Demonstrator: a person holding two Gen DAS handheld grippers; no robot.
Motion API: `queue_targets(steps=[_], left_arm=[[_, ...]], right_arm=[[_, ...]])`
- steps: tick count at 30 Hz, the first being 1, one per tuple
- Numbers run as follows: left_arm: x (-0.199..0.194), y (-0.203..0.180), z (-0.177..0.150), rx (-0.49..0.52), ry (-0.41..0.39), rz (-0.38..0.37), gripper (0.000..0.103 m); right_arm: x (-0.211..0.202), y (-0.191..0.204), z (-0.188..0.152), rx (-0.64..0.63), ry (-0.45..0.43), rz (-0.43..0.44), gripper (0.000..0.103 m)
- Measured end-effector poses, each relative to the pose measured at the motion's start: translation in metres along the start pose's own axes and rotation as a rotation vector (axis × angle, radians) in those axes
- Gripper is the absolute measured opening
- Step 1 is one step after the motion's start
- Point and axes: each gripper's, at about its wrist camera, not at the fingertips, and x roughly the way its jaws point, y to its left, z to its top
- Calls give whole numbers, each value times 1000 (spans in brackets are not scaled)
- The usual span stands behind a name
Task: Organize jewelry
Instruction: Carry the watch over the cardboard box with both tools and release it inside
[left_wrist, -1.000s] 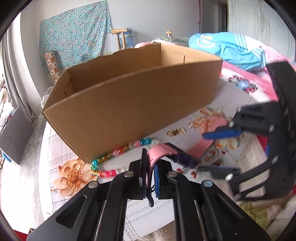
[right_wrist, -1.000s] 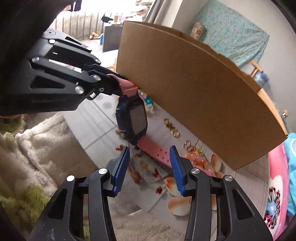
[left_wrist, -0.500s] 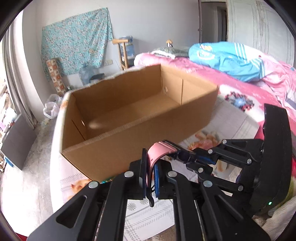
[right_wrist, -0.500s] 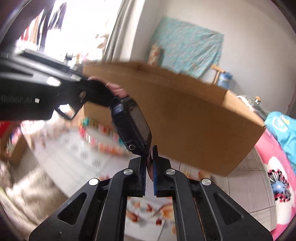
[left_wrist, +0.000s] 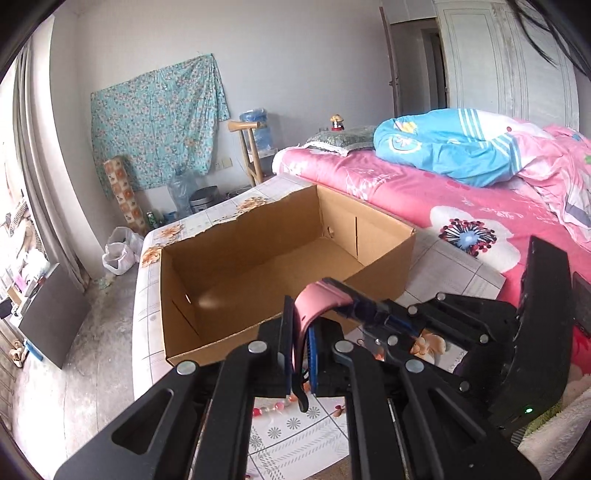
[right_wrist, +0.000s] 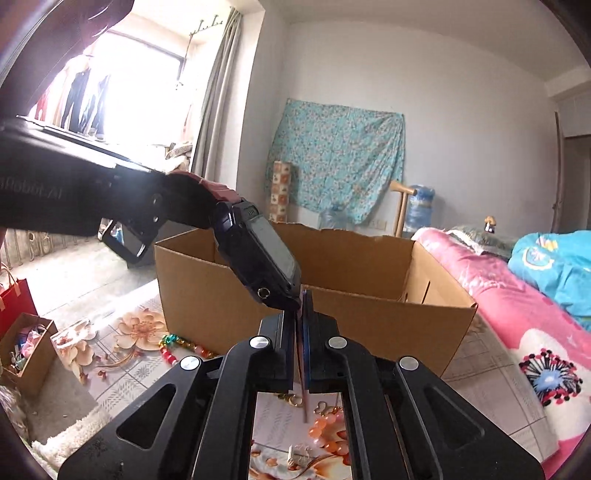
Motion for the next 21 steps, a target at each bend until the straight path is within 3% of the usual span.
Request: queue_targets(steps=[5,10,14,16,21], left_arm=[[-10,6,9,0,-38,6,6],[-25,18,34,18,-130,15,6],[-13,47,60,-39,-130,-3,6],[8,66,72,-86,-80,-29,6],[98,105,76,-199,224,-127,6]], right_arm=[[-6,-10,24,37,-36,22,2],[1,-26,65,24,-59,87,2],[32,-43,113,-32,25,188,2],[67,-50,132,-63,156,271,2],[179,-50,123,-131,625,409,2]])
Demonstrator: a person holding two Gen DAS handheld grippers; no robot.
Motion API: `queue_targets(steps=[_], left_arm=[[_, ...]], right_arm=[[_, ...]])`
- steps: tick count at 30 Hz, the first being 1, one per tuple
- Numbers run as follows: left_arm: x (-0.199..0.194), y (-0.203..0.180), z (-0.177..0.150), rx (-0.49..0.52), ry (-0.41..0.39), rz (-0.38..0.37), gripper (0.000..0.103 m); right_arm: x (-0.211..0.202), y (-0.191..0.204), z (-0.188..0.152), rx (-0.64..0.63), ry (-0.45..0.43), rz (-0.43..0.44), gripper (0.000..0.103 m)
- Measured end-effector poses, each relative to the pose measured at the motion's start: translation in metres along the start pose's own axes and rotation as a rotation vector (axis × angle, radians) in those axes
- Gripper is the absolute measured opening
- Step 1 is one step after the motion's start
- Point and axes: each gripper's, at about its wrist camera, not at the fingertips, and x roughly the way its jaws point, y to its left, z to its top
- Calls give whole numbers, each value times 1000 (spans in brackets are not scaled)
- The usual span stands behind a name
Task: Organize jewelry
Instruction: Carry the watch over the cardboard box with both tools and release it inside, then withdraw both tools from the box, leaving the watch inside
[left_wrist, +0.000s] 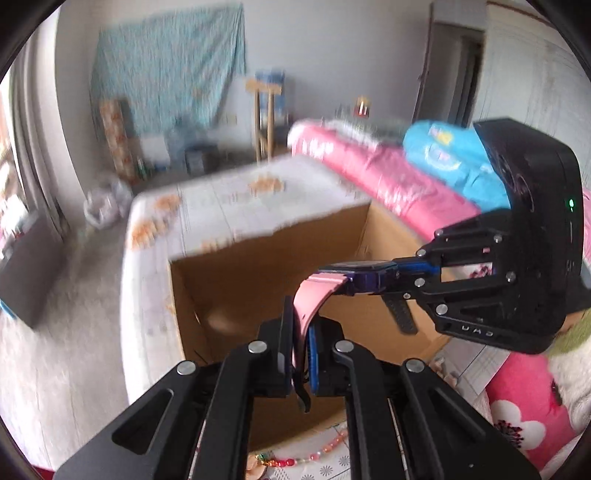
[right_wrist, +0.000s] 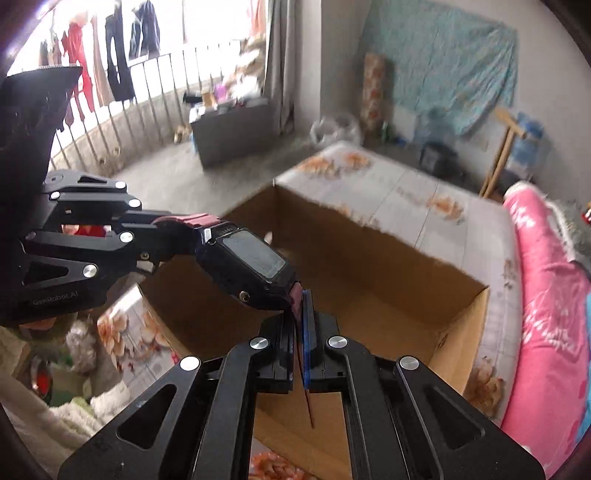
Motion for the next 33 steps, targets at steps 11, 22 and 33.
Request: queue_targets(steps=[11,22,33], left_arm=[[115,49,-6,-150,434,-107,14],[56,50,-26,-113,200,-106,32],[-38,43,-63,-136,-124,-43,56]], right_arm=[[158,-15,14,-85,564,123,3],[205,-28,32,-68,614,66,18],[191,-13,55,-77,484,-51,35]])
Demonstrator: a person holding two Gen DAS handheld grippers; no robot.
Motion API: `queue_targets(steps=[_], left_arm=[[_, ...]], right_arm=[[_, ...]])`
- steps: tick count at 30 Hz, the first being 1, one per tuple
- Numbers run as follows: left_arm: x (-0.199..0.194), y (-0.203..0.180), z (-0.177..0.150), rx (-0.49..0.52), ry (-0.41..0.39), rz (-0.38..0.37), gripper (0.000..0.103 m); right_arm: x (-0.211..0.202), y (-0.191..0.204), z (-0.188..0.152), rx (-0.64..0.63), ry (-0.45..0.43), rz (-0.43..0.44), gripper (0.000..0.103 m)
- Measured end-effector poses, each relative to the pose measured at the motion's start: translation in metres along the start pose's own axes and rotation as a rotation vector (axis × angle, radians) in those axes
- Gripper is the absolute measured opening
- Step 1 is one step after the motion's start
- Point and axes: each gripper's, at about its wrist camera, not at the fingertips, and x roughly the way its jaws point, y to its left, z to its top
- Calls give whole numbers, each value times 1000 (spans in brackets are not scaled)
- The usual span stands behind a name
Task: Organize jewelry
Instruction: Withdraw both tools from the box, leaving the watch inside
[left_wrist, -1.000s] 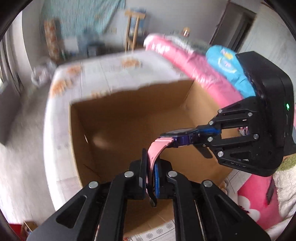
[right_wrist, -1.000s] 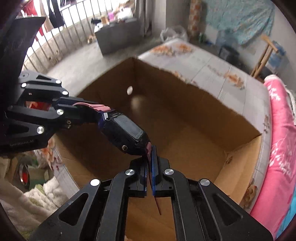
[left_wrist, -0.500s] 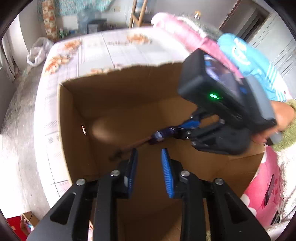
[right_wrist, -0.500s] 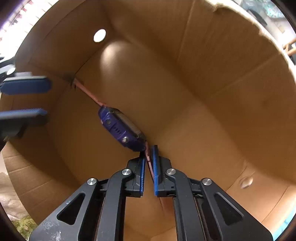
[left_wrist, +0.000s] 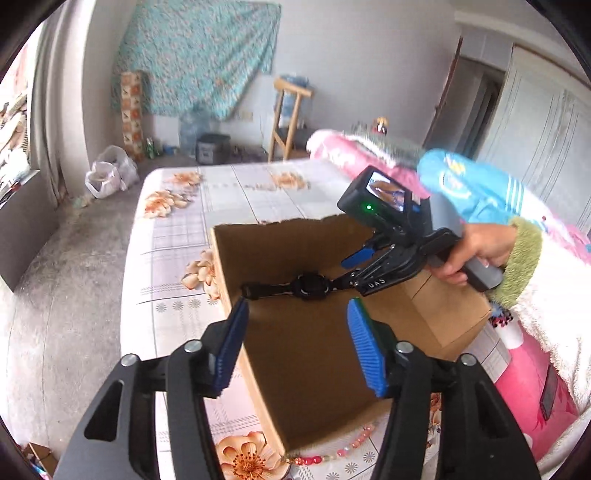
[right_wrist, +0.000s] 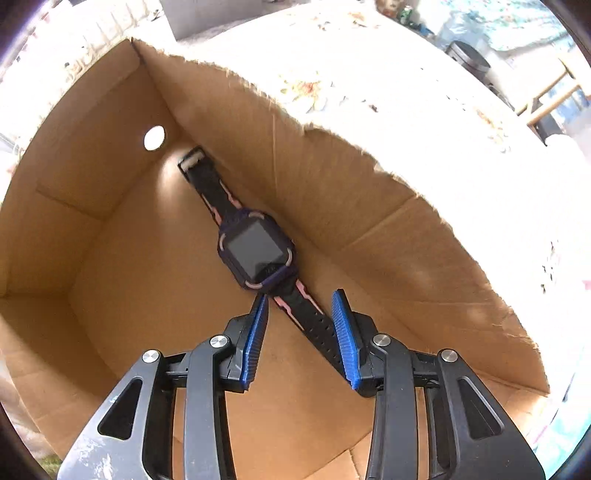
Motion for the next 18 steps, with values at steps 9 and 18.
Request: queue_targets(steps=[9,18], left_arm=[[-25,8,-35,-46,-61,36,74],[-16,-8,-90,-39,9,89,82]], right_arm=[[10,29,19,-14,-7,-13,33],[-66,28,-39,74,-178,-9,37]])
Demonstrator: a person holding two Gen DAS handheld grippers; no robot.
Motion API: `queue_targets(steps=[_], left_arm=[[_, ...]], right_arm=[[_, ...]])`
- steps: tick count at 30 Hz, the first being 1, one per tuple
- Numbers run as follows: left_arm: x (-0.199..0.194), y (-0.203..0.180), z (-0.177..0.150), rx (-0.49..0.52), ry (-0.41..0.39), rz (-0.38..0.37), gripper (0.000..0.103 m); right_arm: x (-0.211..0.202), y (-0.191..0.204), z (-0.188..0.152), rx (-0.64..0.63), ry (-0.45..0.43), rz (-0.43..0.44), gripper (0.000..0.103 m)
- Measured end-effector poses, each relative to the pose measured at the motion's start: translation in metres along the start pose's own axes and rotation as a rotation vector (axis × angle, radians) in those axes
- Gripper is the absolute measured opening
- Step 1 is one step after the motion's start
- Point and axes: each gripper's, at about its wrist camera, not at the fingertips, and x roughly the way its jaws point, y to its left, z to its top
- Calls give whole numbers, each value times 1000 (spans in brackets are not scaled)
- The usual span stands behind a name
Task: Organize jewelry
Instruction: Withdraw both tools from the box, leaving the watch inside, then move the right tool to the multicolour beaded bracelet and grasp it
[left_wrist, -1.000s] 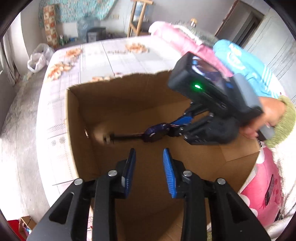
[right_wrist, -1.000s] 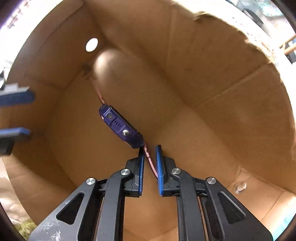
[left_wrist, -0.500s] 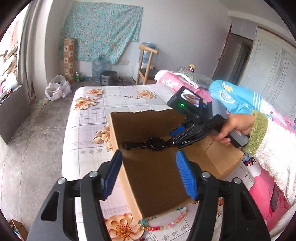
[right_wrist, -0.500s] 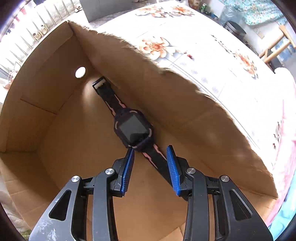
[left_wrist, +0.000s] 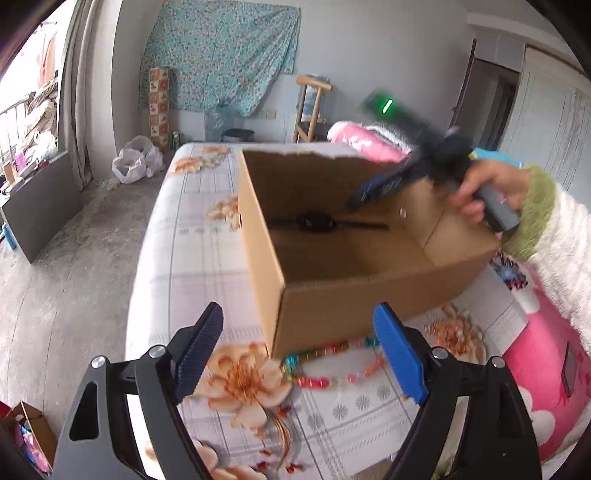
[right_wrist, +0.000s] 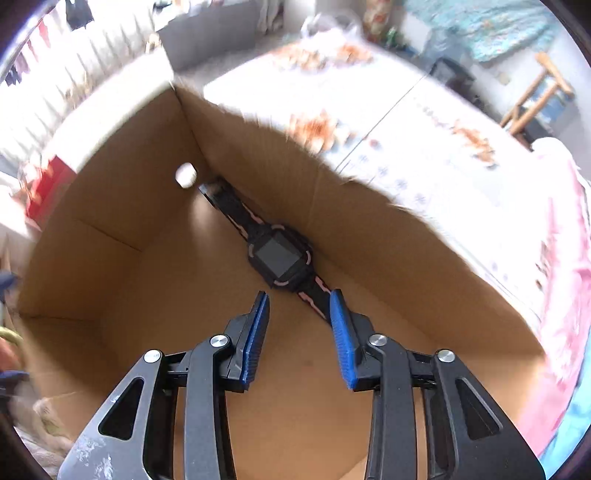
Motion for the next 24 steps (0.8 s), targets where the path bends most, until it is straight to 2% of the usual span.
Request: queue_targets(steps=[1,4,5,7,8,10,12,13,14,19,22,24], left_arm=[[4,-3,-8,-4,24,-9,83],[18,-12,-26,-18,96,-28,83],[24,-15,-33,-11,122,-24,83],[33,-24,-45,19,169,0,83],[38,-29,-49,34,187,11,84],[46,-34,-55,54,215,21,84],[53,-36,-60,57,239,40,85],[57,-37,-63,65,249,50,85],[60,-39,-64,72,255,56,86],[67,-48,-65,102,260,93,97],[71,-53,-66,128,264,120,97],[72,-52,-65,112,270,117,98]], right_arm=[[-17,3,-8,10,-43,-2,41],[-75,10,-45,91,-199,48,66],[-97,14,-65,141,-263,25,72],[-121,25,-100,199,-327,-26,79],[-131,34,-120,231,-357,-53,88],[-139,47,-157,283,-390,-82,95],[-140,12,-173,339,-397,-121,95],[-137,19,-190,369,-385,-162,95],[-137,25,-175,385,-376,-183,95],[-102,49,-218,487,-306,-291,95],[-94,62,-226,512,-304,-353,95],[-92,70,-234,511,-339,-372,95]])
